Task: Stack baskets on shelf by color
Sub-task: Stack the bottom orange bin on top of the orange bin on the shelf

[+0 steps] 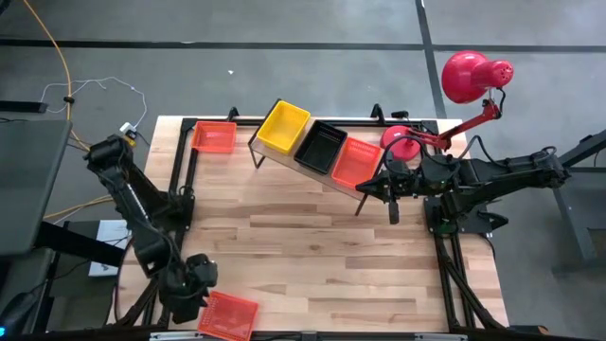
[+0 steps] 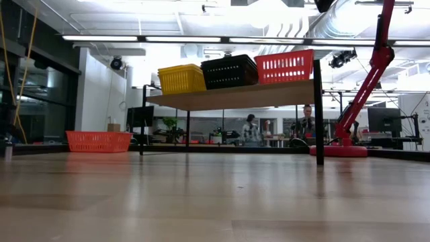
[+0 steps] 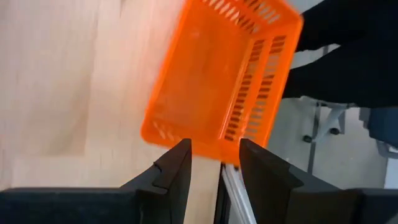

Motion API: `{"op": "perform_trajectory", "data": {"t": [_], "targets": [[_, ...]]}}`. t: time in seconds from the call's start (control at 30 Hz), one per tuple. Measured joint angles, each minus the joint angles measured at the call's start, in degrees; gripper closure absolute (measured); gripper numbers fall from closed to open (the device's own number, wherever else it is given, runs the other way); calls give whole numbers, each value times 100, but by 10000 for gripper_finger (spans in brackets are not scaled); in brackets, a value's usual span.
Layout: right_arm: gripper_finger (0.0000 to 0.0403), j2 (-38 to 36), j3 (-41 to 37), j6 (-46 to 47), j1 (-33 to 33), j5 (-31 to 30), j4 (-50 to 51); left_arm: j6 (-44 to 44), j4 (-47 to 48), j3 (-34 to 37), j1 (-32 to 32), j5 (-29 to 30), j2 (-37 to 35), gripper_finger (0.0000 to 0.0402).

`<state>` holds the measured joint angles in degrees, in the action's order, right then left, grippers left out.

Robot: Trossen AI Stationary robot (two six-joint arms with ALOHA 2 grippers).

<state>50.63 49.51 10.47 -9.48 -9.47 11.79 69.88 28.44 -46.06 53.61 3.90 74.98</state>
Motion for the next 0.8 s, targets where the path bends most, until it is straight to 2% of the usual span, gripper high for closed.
{"op": "perform_trajectory", "data": {"t": [0.3,0.63,0.8], "targets": [[403,0,0,-1,0,2,163,1439,92,0,502,454,276,278],[403,0,1,-1,-1,2,228,3465,83,0,489,349,689,278],[403,0,0,-3,3,2,236,3896,-47,0,411,249,899,278]]}}
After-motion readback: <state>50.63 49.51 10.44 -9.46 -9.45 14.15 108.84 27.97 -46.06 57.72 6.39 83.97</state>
